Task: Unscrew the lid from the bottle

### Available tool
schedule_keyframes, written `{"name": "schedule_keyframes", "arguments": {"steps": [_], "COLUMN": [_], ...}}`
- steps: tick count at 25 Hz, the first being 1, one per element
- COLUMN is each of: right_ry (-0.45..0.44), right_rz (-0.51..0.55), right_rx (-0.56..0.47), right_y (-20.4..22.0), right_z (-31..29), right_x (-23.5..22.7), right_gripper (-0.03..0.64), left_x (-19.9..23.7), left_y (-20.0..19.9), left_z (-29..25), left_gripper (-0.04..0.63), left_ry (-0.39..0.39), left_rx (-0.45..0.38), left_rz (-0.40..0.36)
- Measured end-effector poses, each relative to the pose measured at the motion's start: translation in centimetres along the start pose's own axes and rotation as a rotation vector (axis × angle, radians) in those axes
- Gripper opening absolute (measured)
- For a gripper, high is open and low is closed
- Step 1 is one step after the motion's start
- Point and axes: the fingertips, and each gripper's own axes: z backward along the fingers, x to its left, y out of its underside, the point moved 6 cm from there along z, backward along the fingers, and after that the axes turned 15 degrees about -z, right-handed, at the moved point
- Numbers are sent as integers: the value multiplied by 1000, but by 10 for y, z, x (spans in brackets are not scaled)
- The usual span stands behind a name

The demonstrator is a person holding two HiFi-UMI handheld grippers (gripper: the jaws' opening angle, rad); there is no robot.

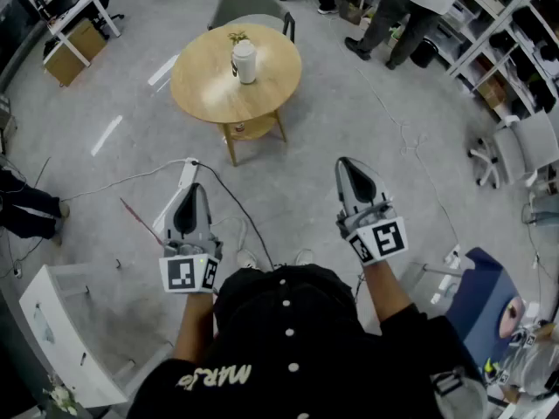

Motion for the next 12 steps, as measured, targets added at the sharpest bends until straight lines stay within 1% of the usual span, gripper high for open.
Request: {"name": "schedule_keyframes", "arguments": {"steps": [5, 7, 10, 12], "right_ry": [-4, -3, 1, -9], "right_rz": [3, 0, -25, -50], "right_rx": [4, 7, 1, -11], "right_y": [0, 1, 3, 4], "right_z": [-1, -1, -1, -2], "right_x": [-3, -4, -6, -5], "right_gripper": [-2, -2, -2, 0], "left_x": [-4, -7, -11, -9], "left_y": [1, 2, 3, 4], "left_z": [-2, -3, -5, -5], "left_gripper": [3, 3, 3, 3], "left_ry": [6, 22, 60, 50], "left_rx": [4, 12, 12, 13], "left_rz": [-2, -3, -2, 3]}}
